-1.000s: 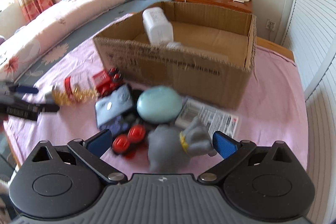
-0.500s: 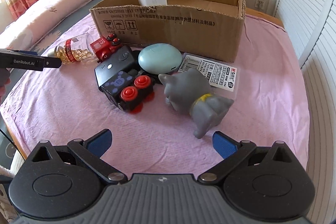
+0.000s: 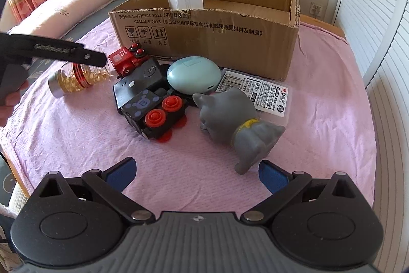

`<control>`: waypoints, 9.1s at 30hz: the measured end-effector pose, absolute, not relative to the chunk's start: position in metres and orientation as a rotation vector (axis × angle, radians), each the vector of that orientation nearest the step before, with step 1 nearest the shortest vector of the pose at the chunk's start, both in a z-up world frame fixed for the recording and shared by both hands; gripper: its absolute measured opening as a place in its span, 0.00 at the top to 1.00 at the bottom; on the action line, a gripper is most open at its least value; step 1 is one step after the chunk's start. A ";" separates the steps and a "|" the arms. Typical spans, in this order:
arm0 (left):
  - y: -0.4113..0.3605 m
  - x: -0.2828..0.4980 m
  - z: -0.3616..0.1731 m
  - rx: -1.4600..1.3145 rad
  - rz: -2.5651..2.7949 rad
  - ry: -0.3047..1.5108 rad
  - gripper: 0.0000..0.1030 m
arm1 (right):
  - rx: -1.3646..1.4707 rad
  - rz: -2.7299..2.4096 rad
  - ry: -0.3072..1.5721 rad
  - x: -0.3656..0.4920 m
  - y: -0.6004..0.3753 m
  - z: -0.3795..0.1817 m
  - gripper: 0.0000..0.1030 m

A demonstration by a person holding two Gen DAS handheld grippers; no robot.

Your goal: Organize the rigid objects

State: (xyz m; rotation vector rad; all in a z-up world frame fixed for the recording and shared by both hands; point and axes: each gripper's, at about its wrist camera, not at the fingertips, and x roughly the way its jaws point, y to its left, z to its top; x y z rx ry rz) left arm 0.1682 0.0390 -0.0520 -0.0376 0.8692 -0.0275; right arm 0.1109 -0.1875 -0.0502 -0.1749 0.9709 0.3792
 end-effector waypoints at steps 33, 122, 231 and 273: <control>0.064 0.120 -0.068 0.050 0.006 0.822 0.07 | -0.144 0.372 0.951 0.108 -0.192 -0.048 0.00; 0.082 0.140 -0.067 0.093 -0.279 0.826 0.10 | -0.128 0.129 0.873 0.127 -0.181 -0.041 0.26; 0.022 0.127 -0.033 0.062 -0.126 0.717 0.01 | -0.086 0.163 0.914 0.116 -0.176 -0.004 0.00; 0.032 0.157 -0.068 0.059 -0.215 0.762 0.01 | -0.144 0.096 0.975 0.128 -0.157 -0.064 0.00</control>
